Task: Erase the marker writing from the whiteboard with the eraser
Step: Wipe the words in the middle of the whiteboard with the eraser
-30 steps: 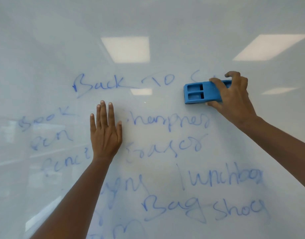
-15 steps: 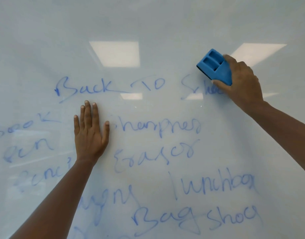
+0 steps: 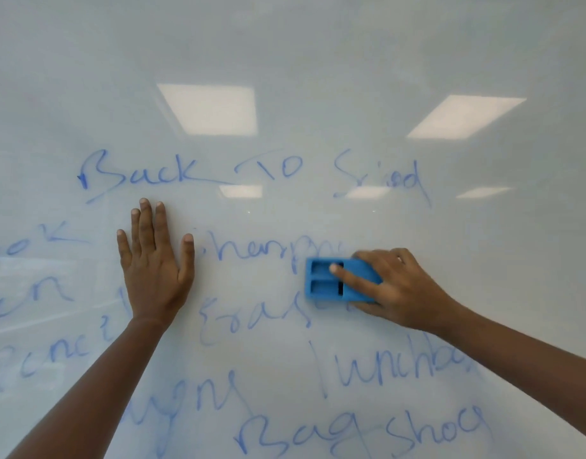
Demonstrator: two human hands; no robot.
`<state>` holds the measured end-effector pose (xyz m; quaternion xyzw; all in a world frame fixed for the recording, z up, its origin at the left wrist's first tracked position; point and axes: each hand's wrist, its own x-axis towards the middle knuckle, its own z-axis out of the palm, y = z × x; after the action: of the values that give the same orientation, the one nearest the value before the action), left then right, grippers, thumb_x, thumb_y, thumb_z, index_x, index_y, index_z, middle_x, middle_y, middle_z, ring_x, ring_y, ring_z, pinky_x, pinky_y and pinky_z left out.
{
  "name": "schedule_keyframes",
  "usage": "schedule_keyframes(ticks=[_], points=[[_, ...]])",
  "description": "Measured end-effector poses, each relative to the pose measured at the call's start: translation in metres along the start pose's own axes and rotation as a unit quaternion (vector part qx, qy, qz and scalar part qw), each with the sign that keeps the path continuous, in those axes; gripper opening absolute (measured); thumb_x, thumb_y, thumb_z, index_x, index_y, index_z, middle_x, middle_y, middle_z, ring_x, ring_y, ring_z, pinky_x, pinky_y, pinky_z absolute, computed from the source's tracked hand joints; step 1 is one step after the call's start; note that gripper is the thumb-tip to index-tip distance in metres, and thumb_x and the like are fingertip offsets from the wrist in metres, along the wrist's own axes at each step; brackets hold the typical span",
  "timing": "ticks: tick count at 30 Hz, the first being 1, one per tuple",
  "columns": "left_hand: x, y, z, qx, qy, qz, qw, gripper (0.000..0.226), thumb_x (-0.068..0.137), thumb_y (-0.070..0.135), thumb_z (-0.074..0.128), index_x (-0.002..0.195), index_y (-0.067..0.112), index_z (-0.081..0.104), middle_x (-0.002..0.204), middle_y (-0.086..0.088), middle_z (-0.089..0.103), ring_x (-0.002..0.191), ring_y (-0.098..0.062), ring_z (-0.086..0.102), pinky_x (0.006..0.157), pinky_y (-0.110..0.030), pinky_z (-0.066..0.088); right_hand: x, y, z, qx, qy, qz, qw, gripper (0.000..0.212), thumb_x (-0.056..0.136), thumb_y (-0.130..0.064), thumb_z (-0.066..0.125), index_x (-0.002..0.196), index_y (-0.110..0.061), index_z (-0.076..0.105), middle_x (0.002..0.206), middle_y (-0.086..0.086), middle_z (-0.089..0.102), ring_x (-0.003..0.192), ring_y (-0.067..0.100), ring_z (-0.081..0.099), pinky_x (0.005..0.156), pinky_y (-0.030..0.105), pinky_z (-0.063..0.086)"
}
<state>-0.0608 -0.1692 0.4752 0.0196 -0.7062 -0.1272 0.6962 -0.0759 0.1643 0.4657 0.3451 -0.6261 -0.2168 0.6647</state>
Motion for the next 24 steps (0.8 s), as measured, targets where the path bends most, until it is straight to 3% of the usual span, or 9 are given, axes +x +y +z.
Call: schedule_keyframes(ticks=[4, 6, 9, 11, 14, 17, 19, 21, 24], points=[[-0.001, 0.000, 0.000, -0.001, 0.002, 0.001, 1.000, 0.070, 0.088, 0.047, 0.014, 0.144, 0.005, 0.017, 0.154, -0.015, 0.013, 0.142, -0.026, 0.010, 0.114, -0.041, 0.000, 0.013, 0.045, -0.002, -0.004, 0.024, -0.015, 1.000, 0.048, 0.098, -0.043, 0.026, 0.123, -0.016, 0.058, 0.099, 0.025, 0.067, 0.079, 0.033, 0.067, 0.064, 0.038, 0.055], [0.000, 0.000, 0.000, -0.001, 0.001, 0.004, 1.000, 0.070, 0.088, 0.046, 0.014, 0.144, 0.005, 0.017, 0.154, -0.015, 0.013, 0.142, -0.026, 0.010, 0.114, -0.041, 0.000, 0.023, 0.083, -0.004, -0.018, 0.058, 0.139, 0.988, 0.052, 0.096, -0.044, 0.030, 0.126, -0.010, 0.055, 0.108, 0.033, 0.060, 0.085, 0.044, 0.063, 0.069, 0.048, 0.054], [-0.001, -0.001, 0.000, 0.000, 0.000, 0.006, 1.000, 0.070, 0.088, 0.046, 0.014, 0.144, 0.004, 0.017, 0.154, -0.016, 0.013, 0.142, -0.027, 0.010, 0.114, -0.042, 0.000, 0.021, 0.125, -0.004, 0.035, 0.052, 0.452, 0.890, 0.055, 0.094, -0.036, 0.048, 0.142, -0.016, 0.032, 0.124, 0.031, 0.044, 0.105, 0.047, 0.046, 0.085, 0.056, 0.045], [-0.001, -0.001, 0.000, 0.001, 0.002, 0.006, 1.000, 0.070, 0.088, 0.046, 0.014, 0.144, 0.004, 0.017, 0.154, -0.016, 0.013, 0.142, -0.027, 0.010, 0.114, -0.042, 0.001, 0.019, 0.119, -0.002, 0.039, 0.045, 0.528, 0.847, 0.057, 0.094, -0.033, 0.050, 0.144, -0.018, 0.027, 0.124, 0.030, 0.041, 0.107, 0.045, 0.042, 0.086, 0.058, 0.042], [-0.001, -0.001, 0.000, -0.001, 0.002, 0.009, 1.000, 0.069, 0.088, 0.045, 0.014, 0.144, 0.004, 0.018, 0.153, -0.016, 0.014, 0.142, -0.027, 0.010, 0.114, -0.043, 0.001, 0.007, 0.075, 0.004, 0.018, 0.056, 0.433, 0.899, 0.053, 0.092, -0.032, 0.053, 0.139, -0.011, 0.038, 0.118, 0.033, 0.049, 0.097, 0.047, 0.050, 0.077, 0.054, 0.046], [-0.001, 0.000, 0.002, -0.001, 0.005, 0.010, 1.000, 0.068, 0.089, 0.045, 0.015, 0.144, 0.005, 0.018, 0.153, -0.016, 0.014, 0.142, -0.027, 0.011, 0.114, -0.041, 0.000, -0.019, 0.043, 0.003, 0.009, 0.052, 0.189, 0.981, 0.047, 0.096, -0.041, 0.037, 0.130, -0.011, 0.050, 0.105, 0.029, 0.061, 0.081, 0.040, 0.061, 0.066, 0.045, 0.053], [-0.001, -0.001, 0.001, 0.001, 0.004, 0.010, 1.000, 0.068, 0.089, 0.044, 0.015, 0.144, 0.005, 0.018, 0.154, -0.016, 0.014, 0.142, -0.027, 0.010, 0.114, -0.041, 0.000, -0.026, 0.056, 0.000, -0.020, 0.029, 0.096, 0.995, 0.046, 0.098, -0.044, 0.028, 0.127, -0.015, 0.050, 0.102, 0.026, 0.064, 0.077, 0.037, 0.063, 0.063, 0.040, 0.053], [-0.001, -0.001, 0.001, 0.003, 0.004, 0.011, 1.000, 0.068, 0.089, 0.044, 0.014, 0.144, 0.005, 0.018, 0.153, -0.016, 0.014, 0.142, -0.027, 0.010, 0.114, -0.041, 0.000, -0.022, 0.081, 0.000, -0.044, 0.049, 0.171, 0.983, 0.048, 0.097, -0.044, 0.034, 0.128, -0.013, 0.053, 0.104, 0.030, 0.062, 0.079, 0.041, 0.062, 0.065, 0.044, 0.052], [-0.001, 0.000, 0.000, 0.002, 0.002, 0.009, 1.000, 0.069, 0.088, 0.044, 0.014, 0.144, 0.004, 0.017, 0.153, -0.016, 0.014, 0.142, -0.027, 0.010, 0.114, -0.040, -0.001, -0.007, 0.111, 0.000, -0.005, 0.057, 0.440, 0.896, 0.053, 0.092, -0.037, 0.052, 0.140, -0.016, 0.038, 0.116, 0.032, 0.049, 0.097, 0.046, 0.050, 0.076, 0.055, 0.046]])
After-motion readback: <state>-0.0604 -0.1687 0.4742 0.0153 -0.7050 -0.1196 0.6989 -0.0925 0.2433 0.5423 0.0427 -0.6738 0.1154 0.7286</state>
